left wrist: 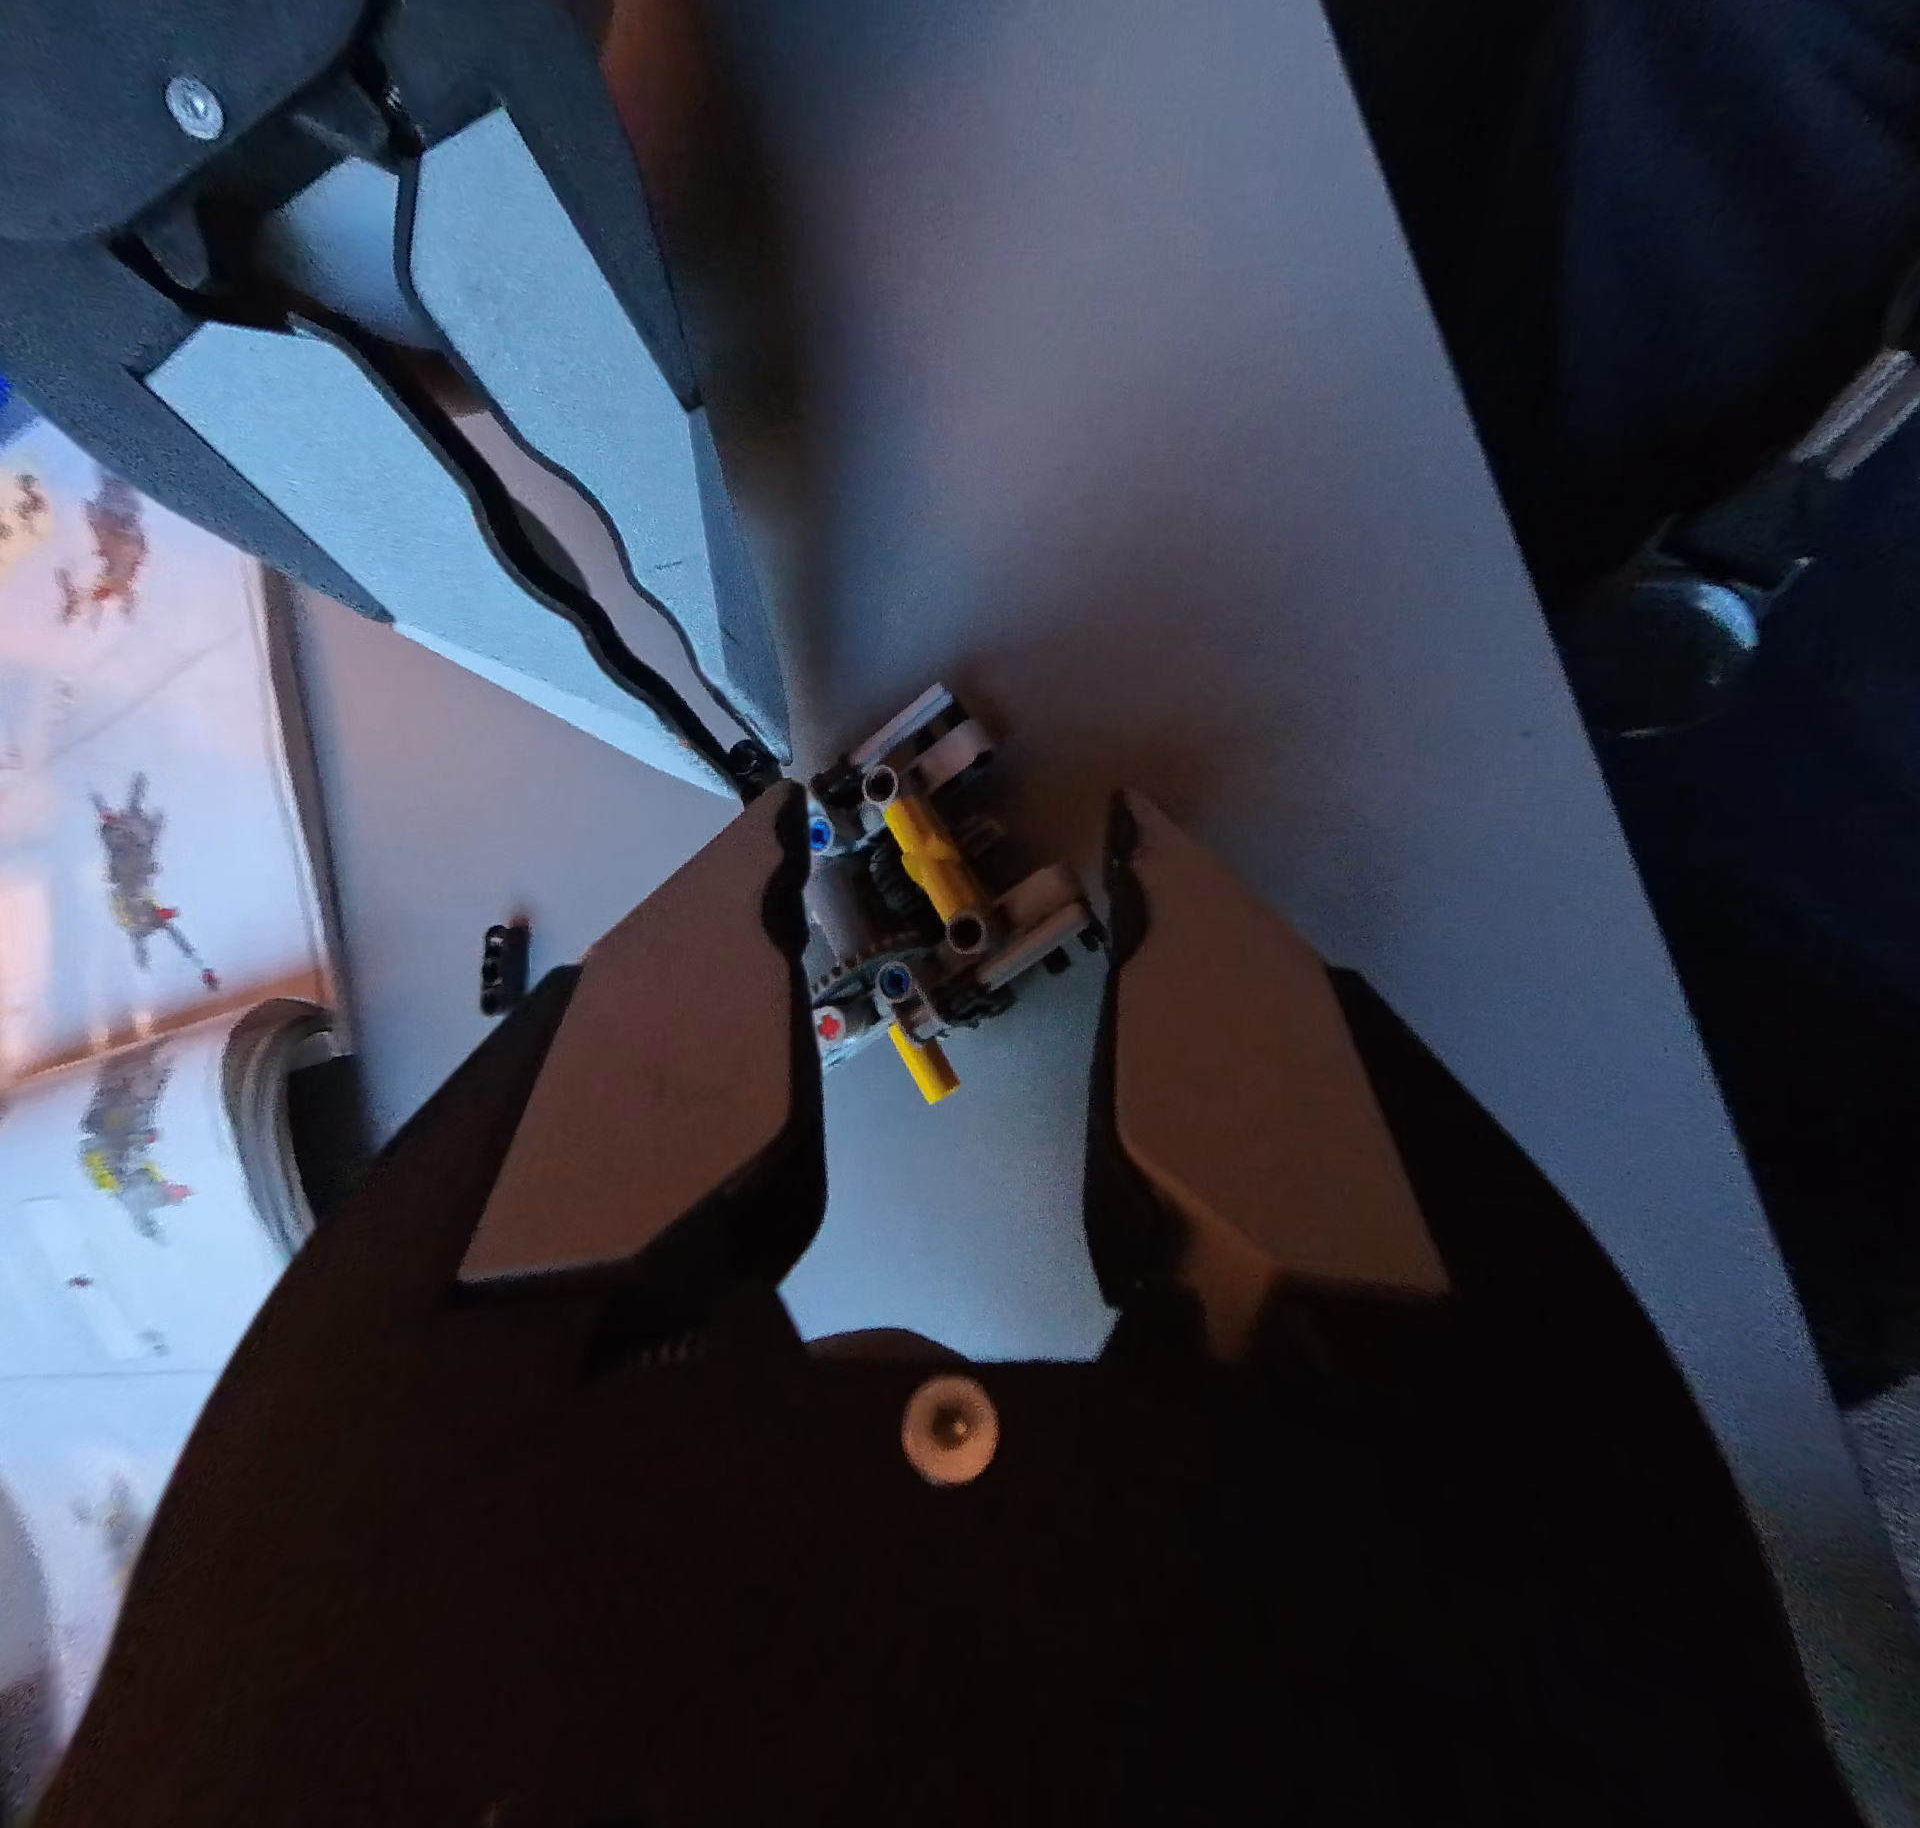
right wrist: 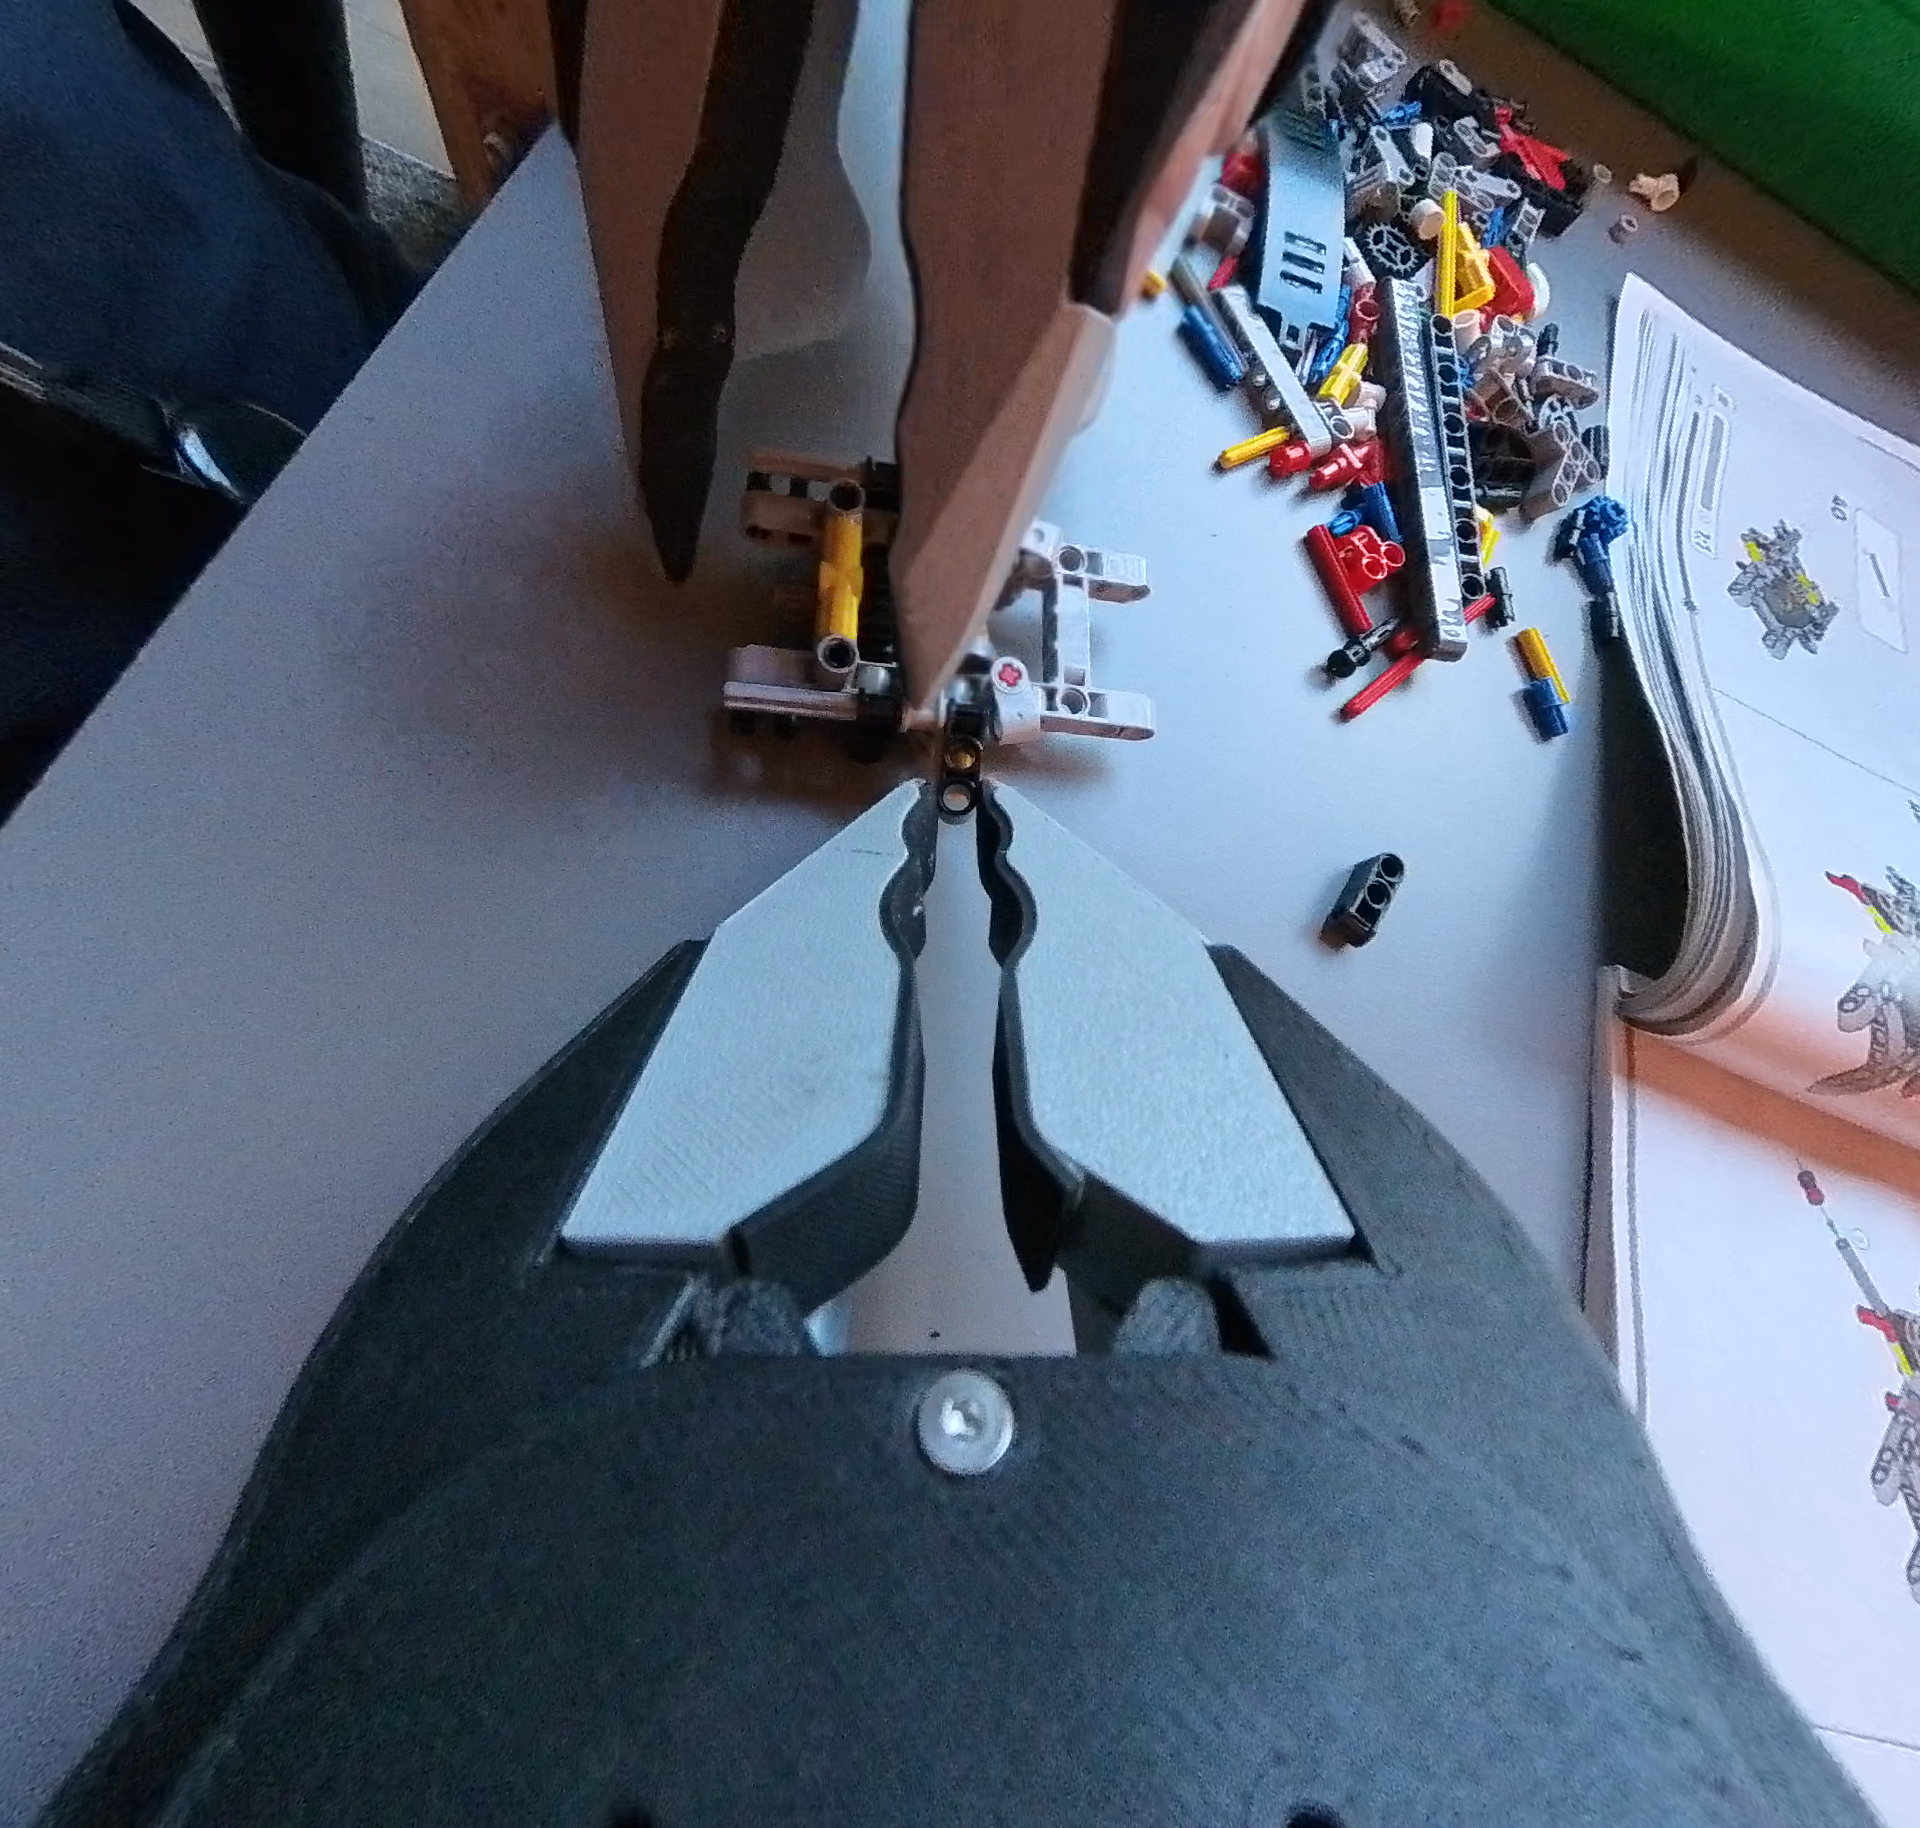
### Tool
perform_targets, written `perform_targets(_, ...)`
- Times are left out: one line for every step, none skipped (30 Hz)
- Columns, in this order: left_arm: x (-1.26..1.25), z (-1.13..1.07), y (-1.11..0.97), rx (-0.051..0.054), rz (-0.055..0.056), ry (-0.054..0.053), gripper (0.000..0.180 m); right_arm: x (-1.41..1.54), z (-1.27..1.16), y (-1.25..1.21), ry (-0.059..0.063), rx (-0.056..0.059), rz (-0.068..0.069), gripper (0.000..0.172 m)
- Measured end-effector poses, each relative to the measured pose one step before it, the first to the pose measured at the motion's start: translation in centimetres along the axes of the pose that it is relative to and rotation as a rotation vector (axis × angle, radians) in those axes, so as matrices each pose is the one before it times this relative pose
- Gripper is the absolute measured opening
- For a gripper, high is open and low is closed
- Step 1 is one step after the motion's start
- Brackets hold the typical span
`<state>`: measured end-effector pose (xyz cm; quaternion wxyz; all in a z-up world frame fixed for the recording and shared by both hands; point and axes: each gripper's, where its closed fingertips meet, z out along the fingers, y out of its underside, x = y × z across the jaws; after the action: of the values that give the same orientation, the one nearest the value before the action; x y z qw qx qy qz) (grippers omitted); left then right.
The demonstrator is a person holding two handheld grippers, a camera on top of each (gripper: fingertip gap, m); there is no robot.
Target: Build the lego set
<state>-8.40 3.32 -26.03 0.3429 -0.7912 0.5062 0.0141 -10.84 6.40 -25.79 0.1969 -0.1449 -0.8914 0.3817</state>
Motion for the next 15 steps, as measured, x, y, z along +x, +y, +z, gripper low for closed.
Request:
perform_targets(-0.095, 0.048, 0.149, -0.0097, 0.0145, -0.0279, 0.054, -0.010, -0.019, -0.014, -0.0010, 0.0009, 0.0013, 0.005)
perform_targets(0.002, -0.016, 0.022, 0.0020, 0.0004, -0.0099, 0.052, -0.021, -0.016, -0.034, -0.0015, 0.0029, 0.0012, 0.005)
perform_targets(-0.019, -0.035, 0.068, -0.0006, -0.0102, -0.0034, 0.051, -0.035, -0.008, -0.058, -0.0020, 0.0031, 0.0014, 0.005)
perform_targets(-0.120, -0.059, 0.093, -0.0038, -0.0116, -0.0062, 0.054, -0.039, -0.007, -0.053, -0.0023, 0.0023, 0.0007, 0.005)
perform_targets(-0.041, -0.068, 0.050, -0.0016, -0.0071, -0.0008, 0.057, -0.050, 0.002, -0.054, -0.0024, 0.0025, -0.0001, 0.005)
perform_targets(-0.030, -0.070, 0.022, -0.0002, -0.0028, -0.0002, 0.060, -0.047, 0.018, -0.078, -0.0025, 0.0041, 0.0005, 0.005)
perform_targets(-0.028, -0.019, 0.012, 0.0017, -0.0028, 0.0011, 0.060, -0.043, 0.015, -0.086, -0.0042, 0.0053, 0.0025, 0.005)
perform_targets(0.085, 0.036, 0.029, 0.0023, -0.0055, 0.0084, 0.060, -0.032, 0.014, -0.076, -0.0044, 0.0049, 0.0035, 0.005)
perform_targets(0.099, 0.068, -0.024, 0.0100, -0.0076, 0.0110, 0.057, 0.016, 0.035, 0.012, -0.0019, 0.0006, 0.0033, 0.005)
perform_targets(0.035, 0.057, 0.000, 0.0105, -0.0091, 0.0072, 0.056, 0.093, 0.046, 0.097, 0.0020, -0.0029, -0.0001, 0.005)
perform_targets(-0.020, 0.037, 0.024, 0.0081, -0.0083, 0.0047, 0.055, 0.042, 0.029, 0.104, 0.0003, -0.0024, -0.0042, 0.005)
perform_targets(0.027, 0.016, 0.022, 0.0082, -0.0073, 0.0077, 0.054, -0.050, 0.013, 0.095, -0.0053, -0.0016, -0.0040, 0.005)
perform_targets(0.008, 0.004, 0.026, 0.0090, -0.0047, 0.0053, 0.054, -0.062, 0.000, 0.052, -0.0053, -0.0001, -0.0026, 0.005)
perform_targets(0.027, -0.008, 0.046, 0.0075, -0.0039, 0.0071, 0.053, -0.047, -0.032, 0.008, -0.0042, 0.0016, -0.0045, 0.005)
perform_targets(0.033, -0.011, 0.074, 0.0059, -0.0070, 0.0084, 0.052, -0.051, -0.028, -0.007, -0.0046, 0.0016, -0.0037, 0.005)
